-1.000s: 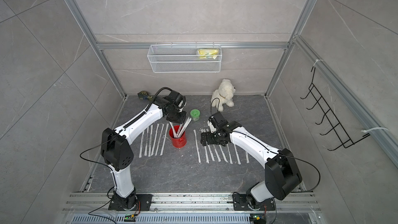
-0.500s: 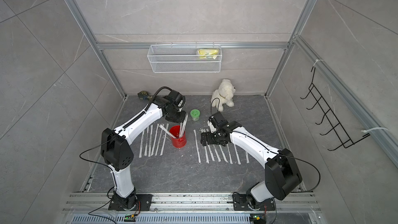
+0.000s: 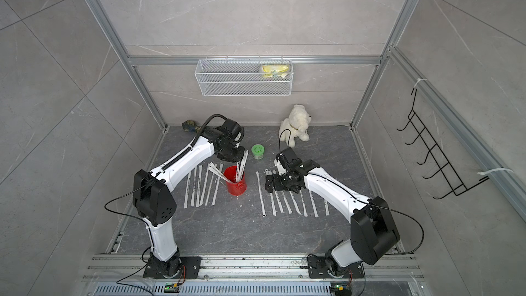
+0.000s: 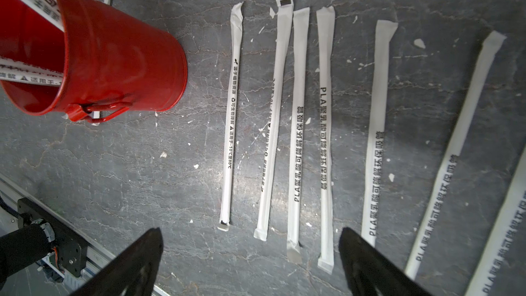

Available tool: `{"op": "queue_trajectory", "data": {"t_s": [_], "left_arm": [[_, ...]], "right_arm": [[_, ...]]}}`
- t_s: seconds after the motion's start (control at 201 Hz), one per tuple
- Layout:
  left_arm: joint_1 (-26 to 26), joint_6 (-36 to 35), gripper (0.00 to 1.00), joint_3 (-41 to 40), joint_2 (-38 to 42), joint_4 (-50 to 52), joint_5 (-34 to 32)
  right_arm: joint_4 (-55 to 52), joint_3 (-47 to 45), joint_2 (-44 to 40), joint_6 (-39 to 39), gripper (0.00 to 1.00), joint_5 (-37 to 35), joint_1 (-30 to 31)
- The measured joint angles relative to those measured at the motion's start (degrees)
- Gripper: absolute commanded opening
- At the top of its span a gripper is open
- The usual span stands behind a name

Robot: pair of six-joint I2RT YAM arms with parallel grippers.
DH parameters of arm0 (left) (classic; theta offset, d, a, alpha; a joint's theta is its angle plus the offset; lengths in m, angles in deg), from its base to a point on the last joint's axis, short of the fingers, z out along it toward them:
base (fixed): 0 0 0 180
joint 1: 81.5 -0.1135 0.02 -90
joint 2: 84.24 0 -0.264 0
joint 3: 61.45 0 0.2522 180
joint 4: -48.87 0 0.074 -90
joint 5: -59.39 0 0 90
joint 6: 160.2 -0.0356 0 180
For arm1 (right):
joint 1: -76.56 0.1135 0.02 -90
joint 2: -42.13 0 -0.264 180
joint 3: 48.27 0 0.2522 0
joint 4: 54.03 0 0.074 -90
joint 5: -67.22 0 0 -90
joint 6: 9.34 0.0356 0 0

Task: Take the straws out of the storage container
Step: Pick up the straw from the container.

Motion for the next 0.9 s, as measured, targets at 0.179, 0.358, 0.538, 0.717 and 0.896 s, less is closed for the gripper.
{"op": "queue_trajectory", "data": {"t_s": [0.179,0.358,0.538,0.717,0.896], "left_arm": [[0.0,0.0,0.13,2.58,0.74,1.22,-0.74],[0.0,-0.02,0.13,4.33,1.18,2.36,-1.9],[0.0,-0.35,0.13,5.88,1.18,3.89,-3.08],[0.0,-0.83,0.13,8.79,1.2,5.81,-3.5],[0.0,-1.29,0.12,11.76,1.38,6.93,-4.17]], "right_arm": [[0.0,0.02,-0.24,0.0,1.0,0.04,0.0],[-0.02,0.11,-1.07,0.0,1.0,0.2,0.0],[-0.07,0.22,-1.31,0.0,1.0,0.22,0.0],[-0.2,0.35,-1.86,0.0,1.0,0.2,0.0],[-0.22,0.52,-2.05,0.0,1.0,0.22,0.0]]}}
